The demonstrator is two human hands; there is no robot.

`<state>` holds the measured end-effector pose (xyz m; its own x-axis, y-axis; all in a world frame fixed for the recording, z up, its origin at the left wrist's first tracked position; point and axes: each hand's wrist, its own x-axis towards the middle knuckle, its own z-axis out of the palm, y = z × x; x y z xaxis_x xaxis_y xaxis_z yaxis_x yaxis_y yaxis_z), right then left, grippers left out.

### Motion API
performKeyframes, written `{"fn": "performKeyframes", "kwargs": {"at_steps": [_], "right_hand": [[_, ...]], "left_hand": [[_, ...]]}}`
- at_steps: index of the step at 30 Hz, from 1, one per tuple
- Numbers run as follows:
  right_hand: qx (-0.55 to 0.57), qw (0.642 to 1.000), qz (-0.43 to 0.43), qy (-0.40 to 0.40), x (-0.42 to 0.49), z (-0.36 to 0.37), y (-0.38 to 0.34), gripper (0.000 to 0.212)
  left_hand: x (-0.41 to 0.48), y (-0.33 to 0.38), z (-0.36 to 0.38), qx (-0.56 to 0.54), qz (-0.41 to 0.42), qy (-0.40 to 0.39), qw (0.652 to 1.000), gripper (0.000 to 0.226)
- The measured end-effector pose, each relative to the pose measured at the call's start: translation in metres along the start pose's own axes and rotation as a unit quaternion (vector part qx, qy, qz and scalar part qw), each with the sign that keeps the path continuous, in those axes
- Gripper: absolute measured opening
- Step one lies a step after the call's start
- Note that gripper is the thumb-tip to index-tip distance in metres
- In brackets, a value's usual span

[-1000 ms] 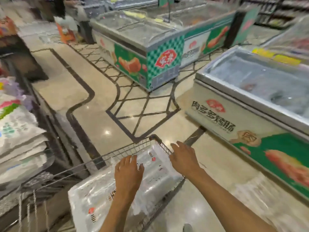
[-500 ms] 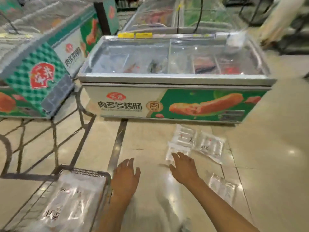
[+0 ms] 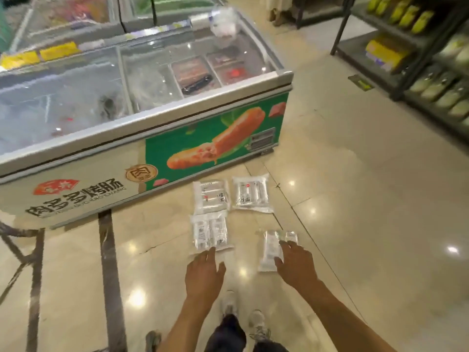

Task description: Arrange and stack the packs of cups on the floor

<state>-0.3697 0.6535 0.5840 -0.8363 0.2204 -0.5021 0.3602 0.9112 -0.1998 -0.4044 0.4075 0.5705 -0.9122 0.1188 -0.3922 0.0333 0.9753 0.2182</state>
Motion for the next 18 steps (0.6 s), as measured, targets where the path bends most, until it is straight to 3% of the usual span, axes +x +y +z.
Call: {"fn": "performKeyframes", "kwargs": {"at_steps": [8, 18], "right_hand": [[0.024, 0.989, 0.144, 0.011, 0.064, 0.031, 0.068, 0.061], [0.017, 0.983, 0.168, -0.078, 0.231, 0.163, 0.174, 0.055]], "left_hand": [[0.122, 0.065, 0.048, 0.084, 0.108, -0.09, 0.987, 0.062], [0.261, 0.092, 0.225, 0.175, 0.099, -0.193, 0.96, 0.057]]}}
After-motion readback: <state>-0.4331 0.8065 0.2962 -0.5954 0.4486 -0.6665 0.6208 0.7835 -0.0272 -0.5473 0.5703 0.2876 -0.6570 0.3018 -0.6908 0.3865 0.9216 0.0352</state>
